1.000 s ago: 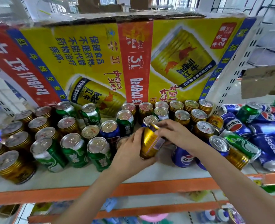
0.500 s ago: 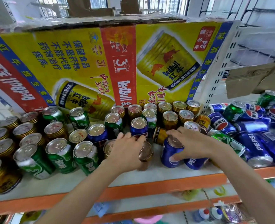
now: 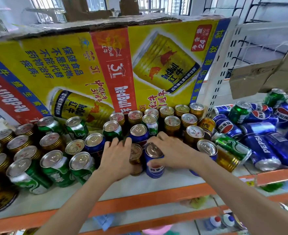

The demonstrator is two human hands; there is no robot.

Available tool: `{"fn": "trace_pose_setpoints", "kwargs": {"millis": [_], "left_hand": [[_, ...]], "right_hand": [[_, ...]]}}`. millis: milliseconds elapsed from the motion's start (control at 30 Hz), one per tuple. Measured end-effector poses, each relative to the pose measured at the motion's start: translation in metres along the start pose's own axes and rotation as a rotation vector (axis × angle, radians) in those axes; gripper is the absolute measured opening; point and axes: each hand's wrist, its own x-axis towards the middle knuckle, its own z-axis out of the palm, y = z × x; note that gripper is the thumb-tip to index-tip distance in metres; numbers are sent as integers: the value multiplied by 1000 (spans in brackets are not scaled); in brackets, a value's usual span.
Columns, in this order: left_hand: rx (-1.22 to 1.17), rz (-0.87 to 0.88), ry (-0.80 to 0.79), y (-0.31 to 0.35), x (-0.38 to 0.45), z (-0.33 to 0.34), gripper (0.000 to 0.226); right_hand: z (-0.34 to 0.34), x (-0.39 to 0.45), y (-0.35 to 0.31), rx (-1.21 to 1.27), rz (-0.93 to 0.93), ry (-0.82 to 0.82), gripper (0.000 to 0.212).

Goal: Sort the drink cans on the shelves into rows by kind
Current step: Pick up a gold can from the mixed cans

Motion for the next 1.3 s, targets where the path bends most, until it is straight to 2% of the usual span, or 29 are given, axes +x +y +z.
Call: {"fn": "trace_pose_setpoints", "kwargs": {"millis": [100,200,267,333,467,567,633,733,933,1033,1167,1233,1300], "left_hand": [[-108,25,-19,-2,-4,-3,81],[-234,74,37,0,-7,-12,62],[-357,121,150,4,-9,-18,45],[-498,182,233,12,-9,-23,35],[-479,328,181,26,-8,-24,41],[-407,361,121,29,-10,-17,51],[-382,344,127,28,-12,-15,51],[-401,330,135,27,-14,-12,50],[-430,308,136,33,-11,-12,44],[-447,293,122,36,-8,-15,45],[-516,221,120,48,-2,-26,58],[-621,191,126,62,5,-35,70],[-723,194,156,78,15,-42,77]], "right_hand": [[-23,7,17,114,46,14,59],[-36,22,43,-4,159,117,41],[-28,34,51,-89,196,70,39],[-7,47,49,-180,206,-43,40],[21,61,38,-438,252,-77,47],[19,59,43,-438,211,-72,59],[12,53,49,-311,177,-62,70],[-7,36,56,-115,151,-23,75],[-17,12,65,-23,159,-49,82],[-15,7,71,48,179,57,77],[-34,-10,73,487,309,328,65],[-43,-20,68,864,345,344,54],[-48,-28,64,1234,311,276,38]]}}
